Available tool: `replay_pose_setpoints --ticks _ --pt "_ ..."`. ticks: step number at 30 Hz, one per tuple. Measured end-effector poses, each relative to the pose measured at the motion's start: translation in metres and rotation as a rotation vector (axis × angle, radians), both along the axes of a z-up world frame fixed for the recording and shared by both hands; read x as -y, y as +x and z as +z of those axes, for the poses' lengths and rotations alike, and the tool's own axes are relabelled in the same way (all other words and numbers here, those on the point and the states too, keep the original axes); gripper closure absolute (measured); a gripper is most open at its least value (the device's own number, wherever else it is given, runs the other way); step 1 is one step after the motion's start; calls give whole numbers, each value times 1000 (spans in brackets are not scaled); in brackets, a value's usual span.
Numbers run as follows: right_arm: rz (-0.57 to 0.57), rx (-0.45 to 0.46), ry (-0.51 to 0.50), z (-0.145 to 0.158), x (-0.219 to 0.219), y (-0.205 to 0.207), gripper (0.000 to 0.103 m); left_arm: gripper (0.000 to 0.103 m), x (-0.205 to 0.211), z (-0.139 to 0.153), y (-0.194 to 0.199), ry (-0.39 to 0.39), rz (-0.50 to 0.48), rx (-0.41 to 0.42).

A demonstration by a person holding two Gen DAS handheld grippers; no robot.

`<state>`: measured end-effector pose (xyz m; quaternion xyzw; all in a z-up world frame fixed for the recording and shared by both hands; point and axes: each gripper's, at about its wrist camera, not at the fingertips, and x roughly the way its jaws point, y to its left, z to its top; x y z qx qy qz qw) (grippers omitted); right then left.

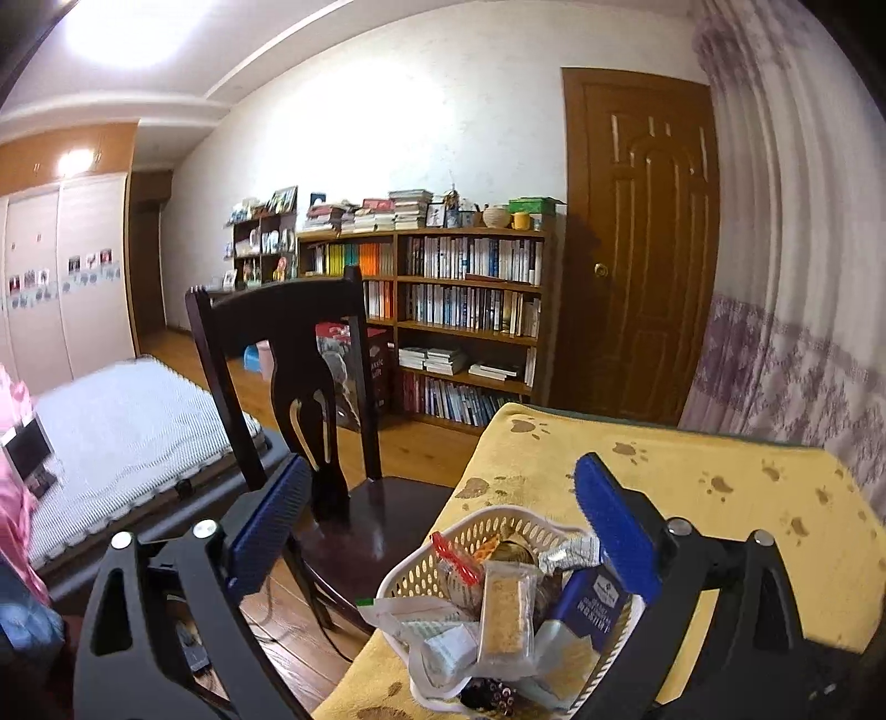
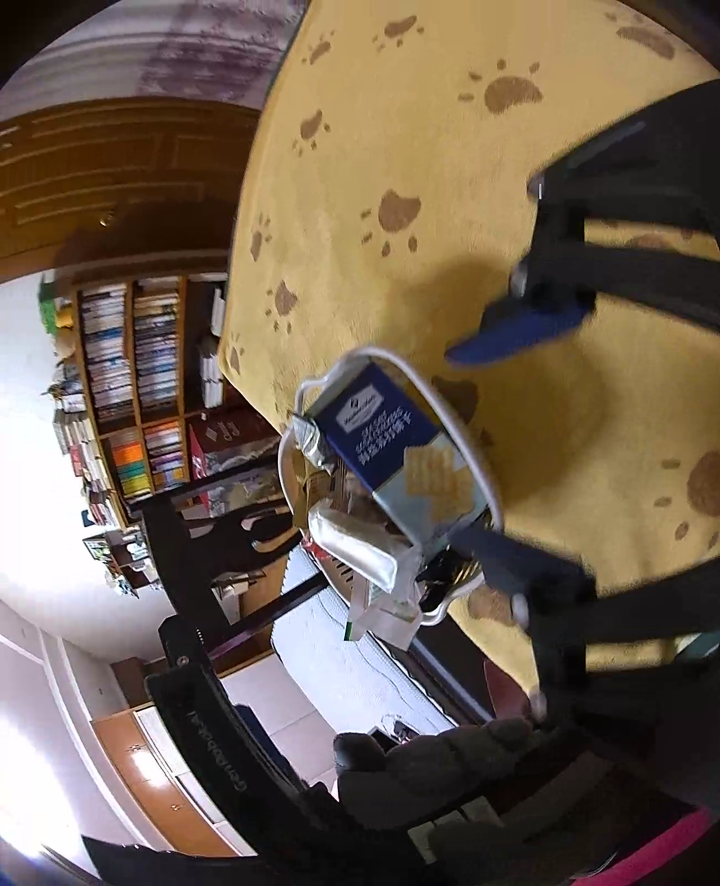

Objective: Organize snacks

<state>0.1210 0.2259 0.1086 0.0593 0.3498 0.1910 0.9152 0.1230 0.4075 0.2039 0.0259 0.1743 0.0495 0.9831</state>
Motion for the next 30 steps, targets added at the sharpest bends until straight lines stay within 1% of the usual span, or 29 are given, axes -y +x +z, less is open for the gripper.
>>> replay_pose_setpoints --ticks 4,6,9,15,20,23,26,30 --pt "-13 32 -20 2 7 -15 29 4 11 -2 -14 59 -60 -12" --pt "-22 56 -46 3 8 -22 24 4 12 -5 -24 81 -79 -15" --pt "-25 84 -72 6 9 -32 19 3 7 -10 -36 84 -91 -27" --pt "-12 100 -105 6 5 -43 10 3 -12 -41 -58 82 -79 -105" --pt "-10 93 -140 0 -3 -44 10 3 -15 -62 -60 82 -78 -146" --pt "-7 110 -179 -2 -9 -47 10 3 -11 -67 -60 93 -76 -149" --pt "-13 130 -203 -1 -11 -50 5 3 -7 -67 -61 112 -75 -139" --pt "-32 144 -212 -1 -11 -50 5 3 -3 -65 -62 123 -71 -125"
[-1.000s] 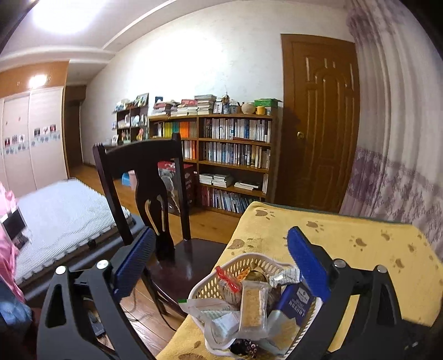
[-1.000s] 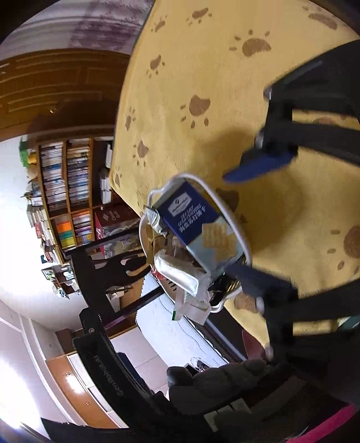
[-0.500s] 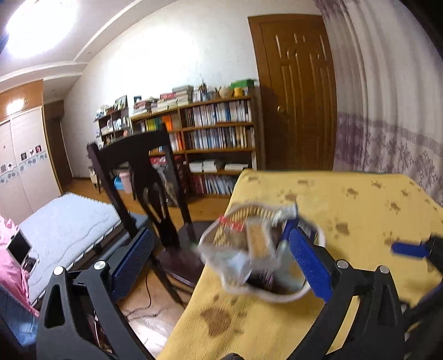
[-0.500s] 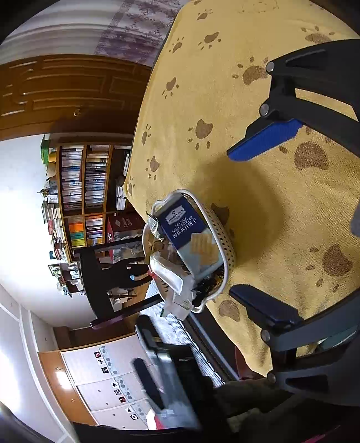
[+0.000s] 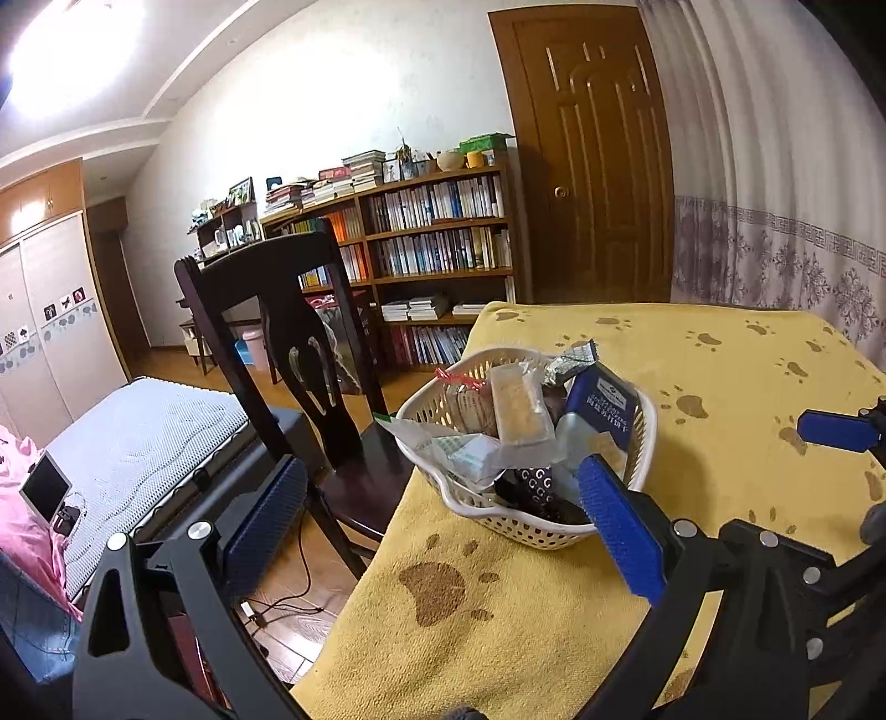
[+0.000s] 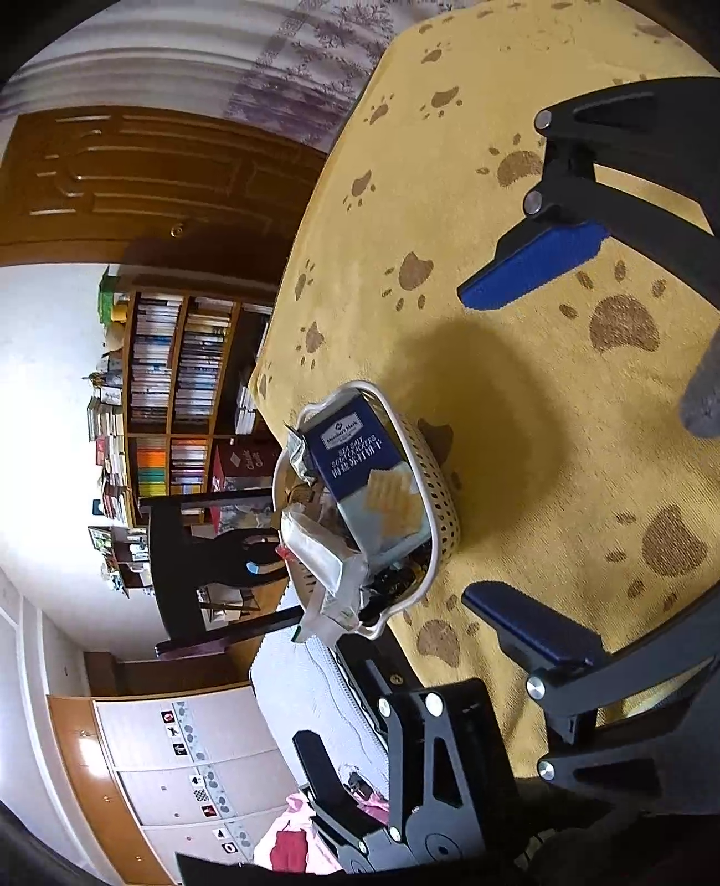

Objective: Organize snacks

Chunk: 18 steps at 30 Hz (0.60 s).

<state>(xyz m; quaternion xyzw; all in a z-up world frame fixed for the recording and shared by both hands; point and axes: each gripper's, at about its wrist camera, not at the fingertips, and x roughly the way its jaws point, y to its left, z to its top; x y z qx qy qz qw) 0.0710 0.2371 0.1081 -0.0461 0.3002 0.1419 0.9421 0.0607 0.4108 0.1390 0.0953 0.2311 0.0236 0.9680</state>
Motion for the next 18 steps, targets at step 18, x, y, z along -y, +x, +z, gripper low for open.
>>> replay_pose_setpoints --ticks 18 --pt "-11 59 -87 1 -13 -4 5 3 2 3 -2 4 -1 11"
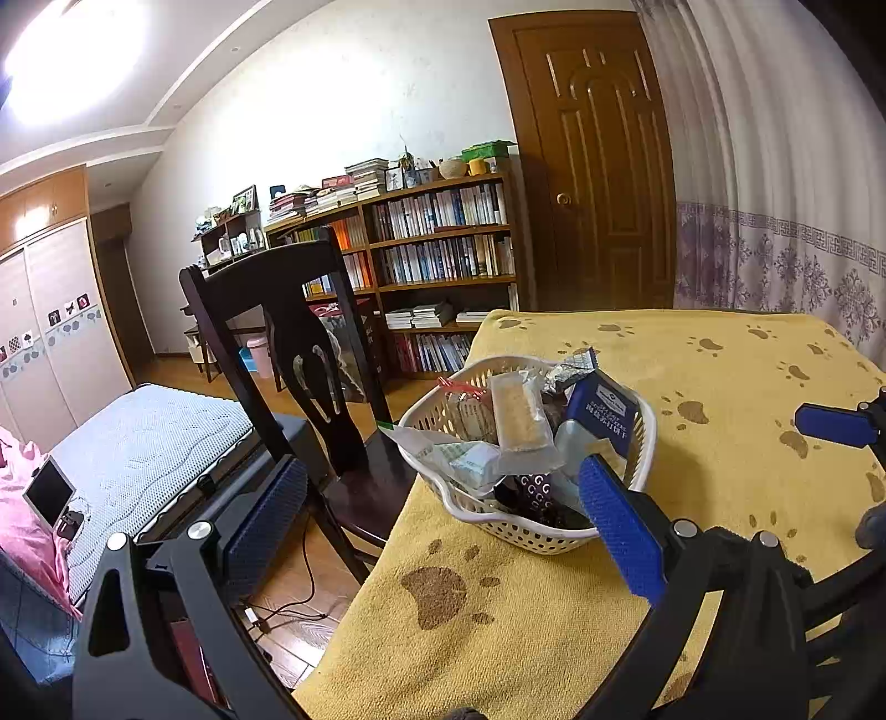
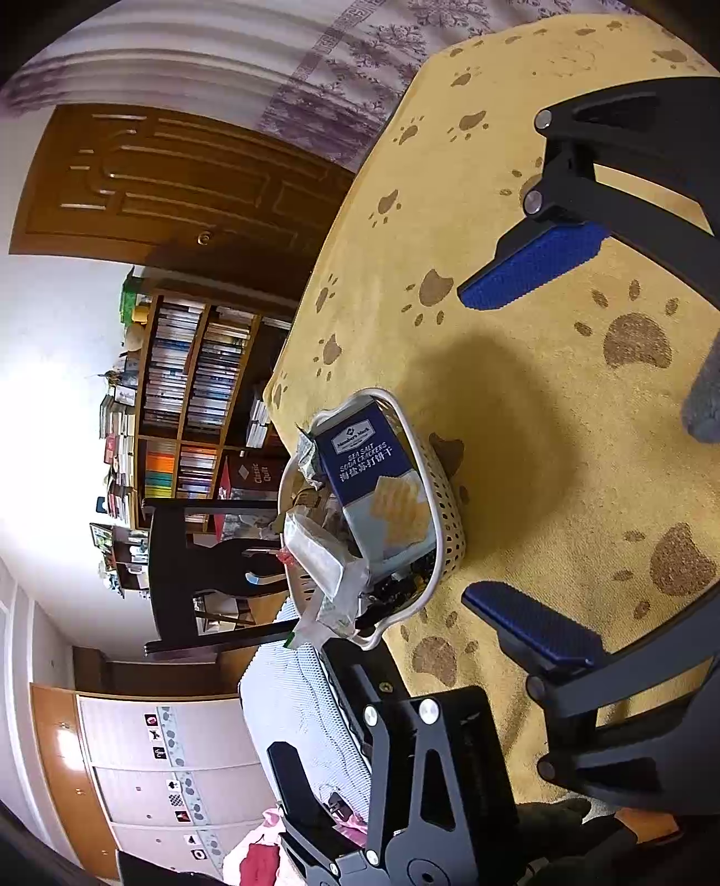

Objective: Organize snacks

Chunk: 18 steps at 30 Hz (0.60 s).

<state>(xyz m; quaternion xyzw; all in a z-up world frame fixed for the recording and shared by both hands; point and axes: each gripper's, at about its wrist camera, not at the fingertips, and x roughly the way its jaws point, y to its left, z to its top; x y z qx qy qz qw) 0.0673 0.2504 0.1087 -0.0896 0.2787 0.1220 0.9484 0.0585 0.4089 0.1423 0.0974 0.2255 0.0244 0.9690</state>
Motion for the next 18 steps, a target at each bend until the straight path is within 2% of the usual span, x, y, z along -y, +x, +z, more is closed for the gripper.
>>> replay_pose_setpoints --ticks 18 --pt "6 29 2 2 0 -3 5 3 2 2 1 6 -6 1"
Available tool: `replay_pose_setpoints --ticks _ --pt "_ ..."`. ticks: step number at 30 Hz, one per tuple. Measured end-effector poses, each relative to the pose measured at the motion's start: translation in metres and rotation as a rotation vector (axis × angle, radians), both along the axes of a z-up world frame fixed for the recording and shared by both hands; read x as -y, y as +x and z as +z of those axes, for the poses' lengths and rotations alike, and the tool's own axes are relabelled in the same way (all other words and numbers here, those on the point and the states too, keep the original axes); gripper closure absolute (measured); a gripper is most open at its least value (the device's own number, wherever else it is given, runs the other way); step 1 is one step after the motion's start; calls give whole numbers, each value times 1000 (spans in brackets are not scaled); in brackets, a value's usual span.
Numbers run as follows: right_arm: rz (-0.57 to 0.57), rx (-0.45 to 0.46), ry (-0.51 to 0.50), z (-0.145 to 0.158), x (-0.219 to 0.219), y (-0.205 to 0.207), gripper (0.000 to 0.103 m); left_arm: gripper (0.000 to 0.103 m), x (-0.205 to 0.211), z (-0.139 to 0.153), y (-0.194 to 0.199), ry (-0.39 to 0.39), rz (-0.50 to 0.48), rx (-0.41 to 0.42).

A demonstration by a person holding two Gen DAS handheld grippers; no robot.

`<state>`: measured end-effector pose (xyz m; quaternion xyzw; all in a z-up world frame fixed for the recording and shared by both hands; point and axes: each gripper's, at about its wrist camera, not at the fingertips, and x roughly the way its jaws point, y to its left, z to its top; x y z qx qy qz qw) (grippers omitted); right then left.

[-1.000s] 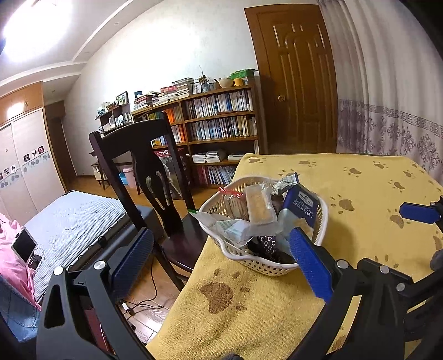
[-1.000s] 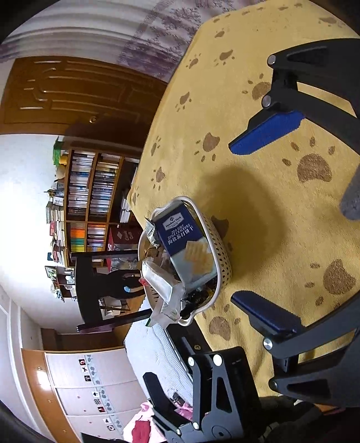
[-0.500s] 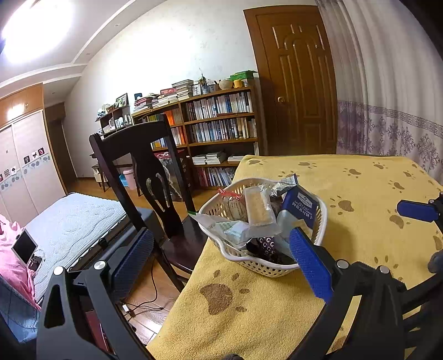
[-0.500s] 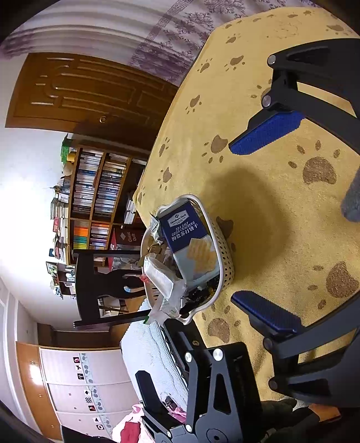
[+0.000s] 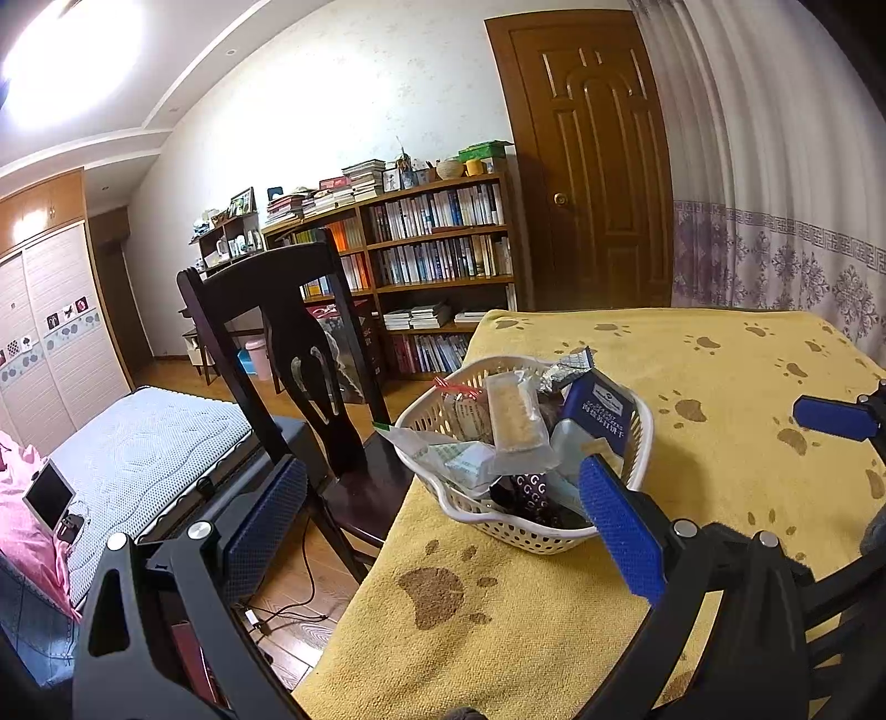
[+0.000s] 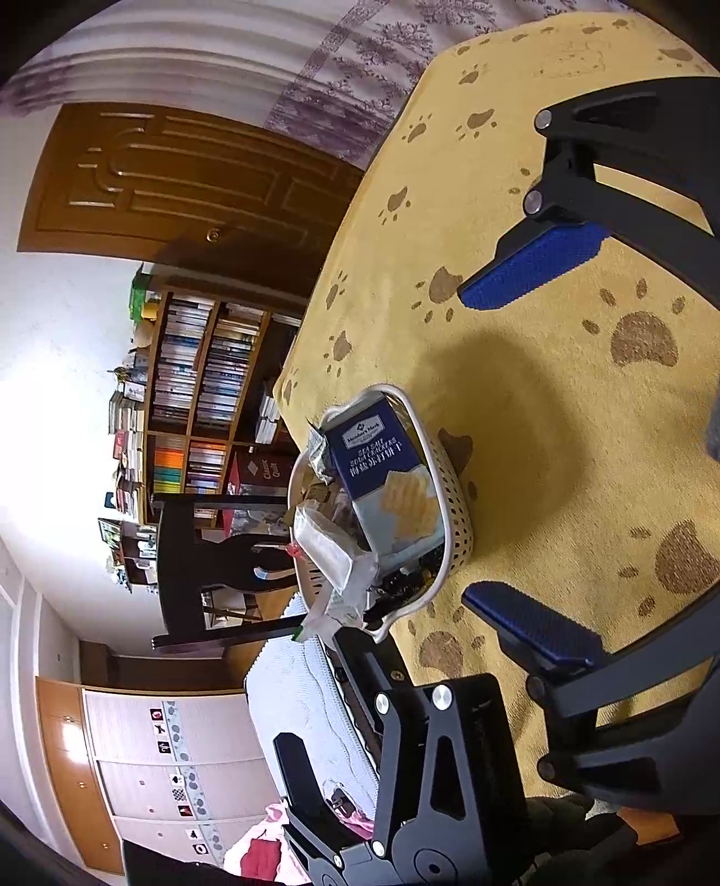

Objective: Organize snacks

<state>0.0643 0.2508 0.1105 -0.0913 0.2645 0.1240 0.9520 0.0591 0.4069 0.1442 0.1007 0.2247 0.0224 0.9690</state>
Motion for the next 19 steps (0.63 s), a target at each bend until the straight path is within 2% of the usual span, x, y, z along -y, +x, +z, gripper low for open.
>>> replay_pose_setpoints --ticks 19 --pt "-66 -9 -35 -1 7 3 5 3 3 -1 0 7 -6 -1"
